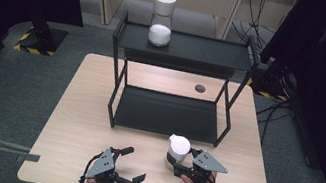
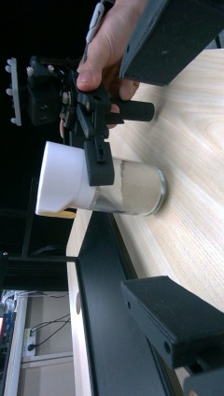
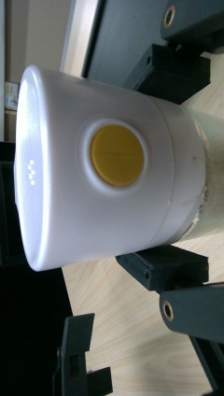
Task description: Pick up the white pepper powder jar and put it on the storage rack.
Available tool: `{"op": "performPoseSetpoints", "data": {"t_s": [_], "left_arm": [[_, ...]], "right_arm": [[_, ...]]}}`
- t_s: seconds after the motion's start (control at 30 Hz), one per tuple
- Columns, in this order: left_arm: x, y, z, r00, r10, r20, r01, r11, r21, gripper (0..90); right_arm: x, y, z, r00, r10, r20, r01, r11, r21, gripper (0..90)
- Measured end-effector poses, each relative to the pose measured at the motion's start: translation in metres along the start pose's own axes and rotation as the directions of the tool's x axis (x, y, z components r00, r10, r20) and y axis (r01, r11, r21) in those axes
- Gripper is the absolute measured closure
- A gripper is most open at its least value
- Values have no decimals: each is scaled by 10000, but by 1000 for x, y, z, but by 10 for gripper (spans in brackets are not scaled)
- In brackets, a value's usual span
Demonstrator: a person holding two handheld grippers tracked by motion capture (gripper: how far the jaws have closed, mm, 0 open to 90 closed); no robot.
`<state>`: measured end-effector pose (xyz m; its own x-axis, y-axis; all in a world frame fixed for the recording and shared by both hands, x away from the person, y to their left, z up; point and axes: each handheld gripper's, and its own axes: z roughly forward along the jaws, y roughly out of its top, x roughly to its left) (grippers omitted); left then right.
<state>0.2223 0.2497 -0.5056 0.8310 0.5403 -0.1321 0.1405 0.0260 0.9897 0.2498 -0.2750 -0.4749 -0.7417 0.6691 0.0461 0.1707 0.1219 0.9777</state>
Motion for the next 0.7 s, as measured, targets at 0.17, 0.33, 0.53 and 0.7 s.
{"op": "performPoseSetpoints", "data": {"t_s": [0.17,0.33,0.53,0.7], "left_arm": [[0,0,0,10000,16,4,-16,10000,-1,10],[0,0,0,10000,18,5,-18,10000,2,10],[0,0,0,10000,35,4,-35,10000,16,10],[0,0,0,10000,25,-3,-25,10000,32,9]], "right_arm": [[2,4,-4,9999,-97,-28,97,9998,-188,309],[3,7,-7,9999,-108,-53,106,9995,-304,309],[0,16,-13,9999,-93,-108,89,9991,-420,309],[-2,23,-18,9999,-95,-142,88,9986,-525,309]]}}
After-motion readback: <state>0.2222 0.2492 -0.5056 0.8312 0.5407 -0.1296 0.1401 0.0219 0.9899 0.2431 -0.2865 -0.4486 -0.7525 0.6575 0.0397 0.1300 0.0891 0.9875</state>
